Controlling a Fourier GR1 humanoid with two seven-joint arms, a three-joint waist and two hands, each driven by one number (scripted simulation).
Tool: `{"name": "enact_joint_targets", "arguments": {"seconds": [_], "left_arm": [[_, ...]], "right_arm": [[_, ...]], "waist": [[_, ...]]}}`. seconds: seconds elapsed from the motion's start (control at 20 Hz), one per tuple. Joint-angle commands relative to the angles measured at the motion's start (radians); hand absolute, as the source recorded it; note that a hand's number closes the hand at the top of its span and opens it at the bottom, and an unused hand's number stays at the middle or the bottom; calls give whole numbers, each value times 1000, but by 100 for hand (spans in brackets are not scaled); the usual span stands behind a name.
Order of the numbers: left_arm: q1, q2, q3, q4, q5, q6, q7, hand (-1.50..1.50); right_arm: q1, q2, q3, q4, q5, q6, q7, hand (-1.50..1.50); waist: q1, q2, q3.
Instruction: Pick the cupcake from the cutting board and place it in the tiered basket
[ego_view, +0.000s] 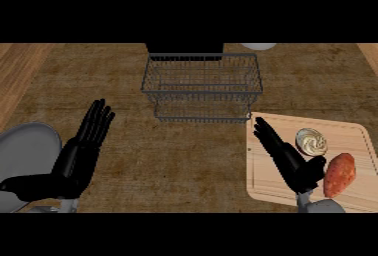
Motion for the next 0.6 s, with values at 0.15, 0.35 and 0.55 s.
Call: {"name": "enact_joint_targets", "arguments": {"seconds": [0.15, 0.35, 0.55], "left_arm": [[-49, 54, -4, 68, -57, -20, 44, 0], [-56, 42, -58, 142, -67, -61, 69, 0], [-117, -50, -79, 280, -100, -64, 28, 0]], "right_arm": [[-226, 25, -245, 116, 5, -285, 74, -150], [-289, 9, -298, 223, 164, -583, 151, -150], [-408, 113, -336, 337, 164, -664, -60, -150]], "waist": [[-16, 17, -39], [-19, 28, -42], [-16, 17, -39]]}}
